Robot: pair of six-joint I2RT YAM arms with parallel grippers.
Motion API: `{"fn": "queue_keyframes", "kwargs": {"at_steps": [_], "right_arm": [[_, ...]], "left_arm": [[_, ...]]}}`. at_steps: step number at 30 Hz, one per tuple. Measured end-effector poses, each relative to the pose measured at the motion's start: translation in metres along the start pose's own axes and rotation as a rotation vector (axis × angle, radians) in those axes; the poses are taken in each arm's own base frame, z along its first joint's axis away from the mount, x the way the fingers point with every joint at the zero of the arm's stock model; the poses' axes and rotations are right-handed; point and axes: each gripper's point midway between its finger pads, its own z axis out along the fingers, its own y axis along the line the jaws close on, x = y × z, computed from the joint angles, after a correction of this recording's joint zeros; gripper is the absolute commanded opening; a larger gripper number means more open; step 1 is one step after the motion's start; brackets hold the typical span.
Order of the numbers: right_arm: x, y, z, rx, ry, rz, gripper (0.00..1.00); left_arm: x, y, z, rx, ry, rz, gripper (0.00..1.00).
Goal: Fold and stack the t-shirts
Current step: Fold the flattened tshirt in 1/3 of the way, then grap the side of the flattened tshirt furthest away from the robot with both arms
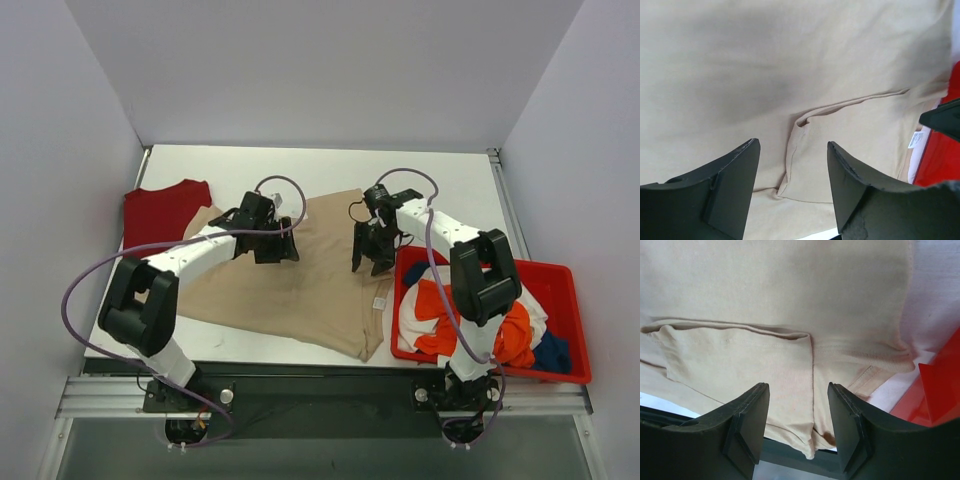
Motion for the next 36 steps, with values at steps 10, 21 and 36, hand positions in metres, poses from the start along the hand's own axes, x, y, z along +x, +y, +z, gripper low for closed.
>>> {"fn": "queue_keyframes", "kwargs": {"at_steps": [10, 21, 36], "right_arm": [[0.023, 0.031, -0.009, -0.028, -0.007, -0.138, 0.52], [0.068, 0.072, 0.015, -0.075, 0.126, -0.302, 0.52], [0.073, 0.056, 0.043, -0.055, 0.253, -0.231, 0.52]], "left_arm": [[-0.032, 0.035, -0.054, -0.064, -0.221, -0.029, 0.73], [0.027, 0.144, -0.070, -0.257, -0.195, -0.238, 0.78], [0.059, 0.161, -0.062, -0.247, -0.224, -0.362, 0.78]]}}
